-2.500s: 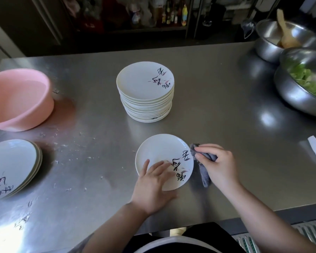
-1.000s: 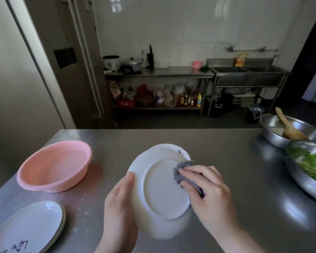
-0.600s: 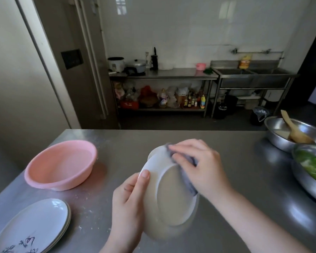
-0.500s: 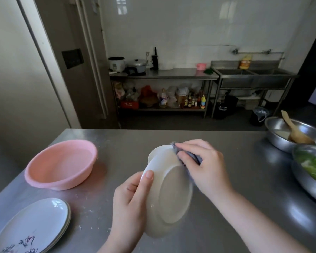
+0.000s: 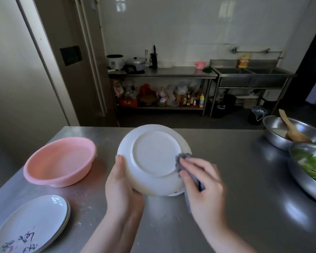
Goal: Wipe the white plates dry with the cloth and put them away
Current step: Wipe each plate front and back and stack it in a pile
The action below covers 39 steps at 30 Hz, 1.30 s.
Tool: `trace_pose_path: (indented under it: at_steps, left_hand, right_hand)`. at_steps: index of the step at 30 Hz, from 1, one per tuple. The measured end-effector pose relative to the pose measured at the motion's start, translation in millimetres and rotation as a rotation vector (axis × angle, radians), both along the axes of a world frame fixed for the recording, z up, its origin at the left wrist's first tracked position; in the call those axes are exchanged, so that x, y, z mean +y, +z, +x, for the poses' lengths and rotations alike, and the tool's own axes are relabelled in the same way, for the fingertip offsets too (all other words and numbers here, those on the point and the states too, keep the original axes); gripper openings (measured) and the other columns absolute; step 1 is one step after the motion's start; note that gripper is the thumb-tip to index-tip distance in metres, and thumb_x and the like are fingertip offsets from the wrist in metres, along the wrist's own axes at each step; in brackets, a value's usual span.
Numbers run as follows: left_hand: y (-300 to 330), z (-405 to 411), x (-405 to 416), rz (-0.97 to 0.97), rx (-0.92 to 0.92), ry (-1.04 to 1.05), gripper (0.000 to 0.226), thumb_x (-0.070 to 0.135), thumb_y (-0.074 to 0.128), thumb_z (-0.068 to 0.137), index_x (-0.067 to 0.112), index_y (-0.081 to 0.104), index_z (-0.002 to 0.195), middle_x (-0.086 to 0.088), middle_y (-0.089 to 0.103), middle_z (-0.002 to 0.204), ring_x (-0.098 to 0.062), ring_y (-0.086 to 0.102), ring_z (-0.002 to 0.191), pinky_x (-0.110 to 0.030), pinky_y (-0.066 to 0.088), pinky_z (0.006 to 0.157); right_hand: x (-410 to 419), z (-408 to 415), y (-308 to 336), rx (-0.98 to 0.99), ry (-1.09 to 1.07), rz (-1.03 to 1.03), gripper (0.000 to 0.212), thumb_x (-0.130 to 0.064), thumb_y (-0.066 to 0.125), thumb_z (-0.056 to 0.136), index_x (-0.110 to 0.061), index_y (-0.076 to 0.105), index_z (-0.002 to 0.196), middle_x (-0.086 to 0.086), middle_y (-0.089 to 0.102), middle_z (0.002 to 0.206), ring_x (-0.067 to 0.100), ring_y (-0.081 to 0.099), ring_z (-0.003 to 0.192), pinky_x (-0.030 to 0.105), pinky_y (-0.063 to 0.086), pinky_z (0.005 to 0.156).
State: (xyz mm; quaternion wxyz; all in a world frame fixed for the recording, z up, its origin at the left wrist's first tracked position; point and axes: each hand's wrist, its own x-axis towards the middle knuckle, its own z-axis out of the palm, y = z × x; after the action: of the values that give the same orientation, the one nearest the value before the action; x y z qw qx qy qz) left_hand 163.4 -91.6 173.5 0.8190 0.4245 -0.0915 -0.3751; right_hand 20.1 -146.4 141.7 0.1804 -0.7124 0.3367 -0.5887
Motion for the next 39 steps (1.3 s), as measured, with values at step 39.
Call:
trace_pose_path:
  at_steps: [39]
  left_hand:
    - [-14, -32, 5, -0.023, -0.390, -0.220, 0.037, 0.042, 0.057, 0.089, 0.008, 0.072, 0.088, -0.014, 0.069, 0.084, -0.021, 0.061, 0.076, -0.026, 0.048, 0.065]
  right_hand:
    - [-26, 13, 53, 0.203, 0.108, -0.023, 0.021, -0.007, 0.066, 0.086, -0.020, 0.076, 0.098, -0.014, 0.066, 0.100, 0.007, 0.055, 0.100, 0.013, 0.039, 0.090]
